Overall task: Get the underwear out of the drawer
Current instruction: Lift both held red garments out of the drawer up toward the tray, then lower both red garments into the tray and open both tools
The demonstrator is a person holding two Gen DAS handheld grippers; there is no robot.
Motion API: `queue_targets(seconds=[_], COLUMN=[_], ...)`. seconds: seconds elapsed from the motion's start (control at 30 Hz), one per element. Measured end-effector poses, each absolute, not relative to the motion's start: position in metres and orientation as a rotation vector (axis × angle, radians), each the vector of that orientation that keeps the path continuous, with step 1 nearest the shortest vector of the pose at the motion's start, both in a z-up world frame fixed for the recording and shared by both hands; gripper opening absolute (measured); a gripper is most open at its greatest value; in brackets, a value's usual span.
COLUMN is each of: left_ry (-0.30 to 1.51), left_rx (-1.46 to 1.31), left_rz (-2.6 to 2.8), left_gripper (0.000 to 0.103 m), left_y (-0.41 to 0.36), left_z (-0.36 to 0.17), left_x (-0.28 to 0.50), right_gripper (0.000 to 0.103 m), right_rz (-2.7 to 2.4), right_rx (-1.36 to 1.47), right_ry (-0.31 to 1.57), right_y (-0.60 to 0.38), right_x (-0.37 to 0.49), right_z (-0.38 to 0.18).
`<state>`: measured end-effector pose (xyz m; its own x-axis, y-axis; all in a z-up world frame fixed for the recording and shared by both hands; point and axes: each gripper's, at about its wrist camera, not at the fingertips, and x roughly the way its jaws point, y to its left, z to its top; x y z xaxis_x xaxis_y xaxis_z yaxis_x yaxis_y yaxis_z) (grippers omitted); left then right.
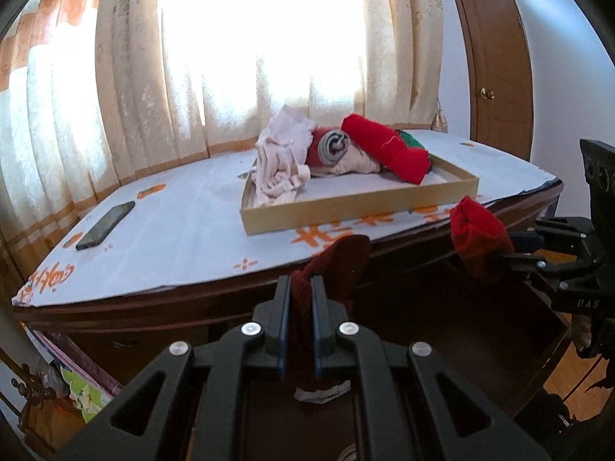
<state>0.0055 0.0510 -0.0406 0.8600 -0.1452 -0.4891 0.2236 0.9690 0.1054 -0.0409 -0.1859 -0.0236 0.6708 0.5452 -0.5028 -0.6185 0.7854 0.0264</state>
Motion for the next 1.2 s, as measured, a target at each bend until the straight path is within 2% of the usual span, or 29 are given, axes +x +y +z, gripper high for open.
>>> queue_targets(seconds=[1.2], left_ry=[0.408], left_rx=[0.207], left_rz=[-0.301], left_gripper=[0.007], left_y=[0.001], left_z=[0.018], left_x=[0.049], right_gripper=[0.031], right_rz=[0.597], right_rx=[-0.141], right_ry=[0.464], right_y=[-0.201], right_x=[-0.02], right_z=[0.027])
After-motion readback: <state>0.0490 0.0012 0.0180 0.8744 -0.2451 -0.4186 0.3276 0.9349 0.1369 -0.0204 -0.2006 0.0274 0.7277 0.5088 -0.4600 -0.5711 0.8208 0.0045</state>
